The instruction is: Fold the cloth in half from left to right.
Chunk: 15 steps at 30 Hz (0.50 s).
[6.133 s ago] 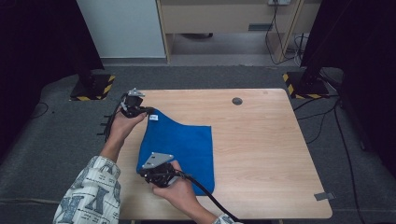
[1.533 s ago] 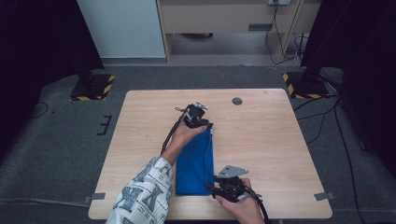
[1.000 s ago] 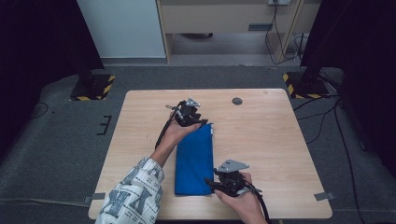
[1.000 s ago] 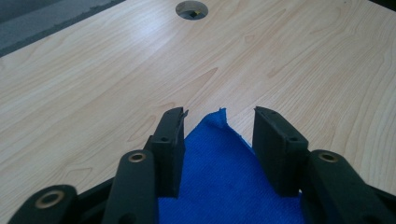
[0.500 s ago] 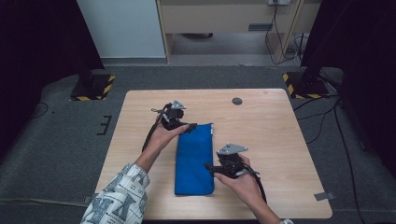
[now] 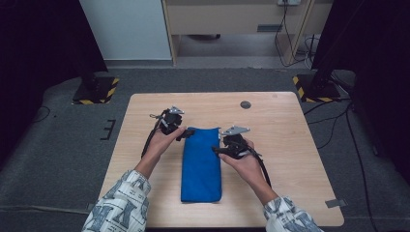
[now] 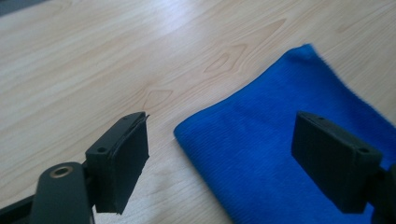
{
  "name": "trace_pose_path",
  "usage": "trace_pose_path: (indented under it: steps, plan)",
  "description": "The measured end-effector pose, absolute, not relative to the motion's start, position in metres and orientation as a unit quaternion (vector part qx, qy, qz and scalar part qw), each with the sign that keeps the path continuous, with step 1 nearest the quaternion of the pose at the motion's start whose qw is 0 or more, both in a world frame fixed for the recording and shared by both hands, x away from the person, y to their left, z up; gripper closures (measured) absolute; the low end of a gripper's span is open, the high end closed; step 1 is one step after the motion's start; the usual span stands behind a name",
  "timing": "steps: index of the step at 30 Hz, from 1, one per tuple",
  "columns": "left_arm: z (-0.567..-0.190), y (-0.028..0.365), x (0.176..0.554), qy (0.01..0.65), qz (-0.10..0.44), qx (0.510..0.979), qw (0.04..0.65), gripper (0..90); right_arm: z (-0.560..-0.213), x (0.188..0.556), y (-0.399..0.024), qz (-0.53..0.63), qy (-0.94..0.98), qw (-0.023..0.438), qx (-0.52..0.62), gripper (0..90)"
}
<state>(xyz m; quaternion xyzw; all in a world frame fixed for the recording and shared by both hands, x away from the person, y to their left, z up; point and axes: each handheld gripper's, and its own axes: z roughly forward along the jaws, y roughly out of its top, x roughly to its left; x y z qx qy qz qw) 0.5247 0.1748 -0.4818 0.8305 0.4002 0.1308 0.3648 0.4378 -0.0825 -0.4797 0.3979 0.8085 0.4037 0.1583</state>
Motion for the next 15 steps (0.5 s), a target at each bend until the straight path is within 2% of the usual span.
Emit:
trace_pose_path:
  steps: [8,15]
  plan:
    - [-0.492,0.181,0.534,0.42,0.137,0.822,0.358,20.1,-0.486,0.486,-0.073,0.382,0.809,0.179,0.409,50.9]
    - [-0.499,0.177,0.539,0.428,0.139,0.821,0.351,22.7,-0.495,0.527,-0.071,0.37,0.799,0.172,0.442,52.7]
